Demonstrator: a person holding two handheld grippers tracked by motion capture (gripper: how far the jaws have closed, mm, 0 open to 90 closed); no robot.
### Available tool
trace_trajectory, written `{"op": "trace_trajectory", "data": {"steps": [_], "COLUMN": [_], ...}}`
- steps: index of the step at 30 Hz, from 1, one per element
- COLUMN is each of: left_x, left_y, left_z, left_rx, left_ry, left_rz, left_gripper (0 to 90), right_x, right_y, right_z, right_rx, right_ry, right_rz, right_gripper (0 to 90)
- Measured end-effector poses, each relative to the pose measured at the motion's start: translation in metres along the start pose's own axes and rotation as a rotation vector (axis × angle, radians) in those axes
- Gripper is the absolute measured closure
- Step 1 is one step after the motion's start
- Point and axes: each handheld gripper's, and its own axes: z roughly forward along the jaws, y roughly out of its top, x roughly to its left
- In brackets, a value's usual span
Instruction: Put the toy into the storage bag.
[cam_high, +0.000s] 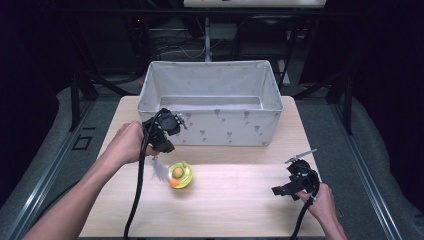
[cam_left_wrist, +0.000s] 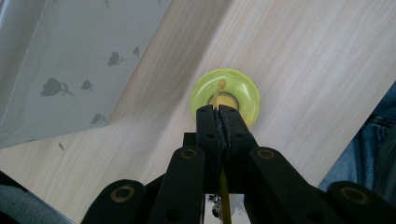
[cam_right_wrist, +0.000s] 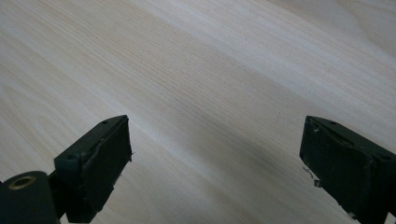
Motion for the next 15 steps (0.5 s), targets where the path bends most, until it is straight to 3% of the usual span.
{"op": "trace_trajectory", "data": {"steps": [15], "left_x": [0.005], "left_y": [0.001], "left_z": [-0.020], "left_rx": [-0.001], "left_ry": [0.021], "left_rz": [0.008], "left_gripper": [88.0], "right_x": [0.000], "right_y": [0.000], "right_z": [0.000], "right_rx": [0.006], "right_ry": [0.002], "right_rz": [-0.003], "right_gripper": [8.3]}}
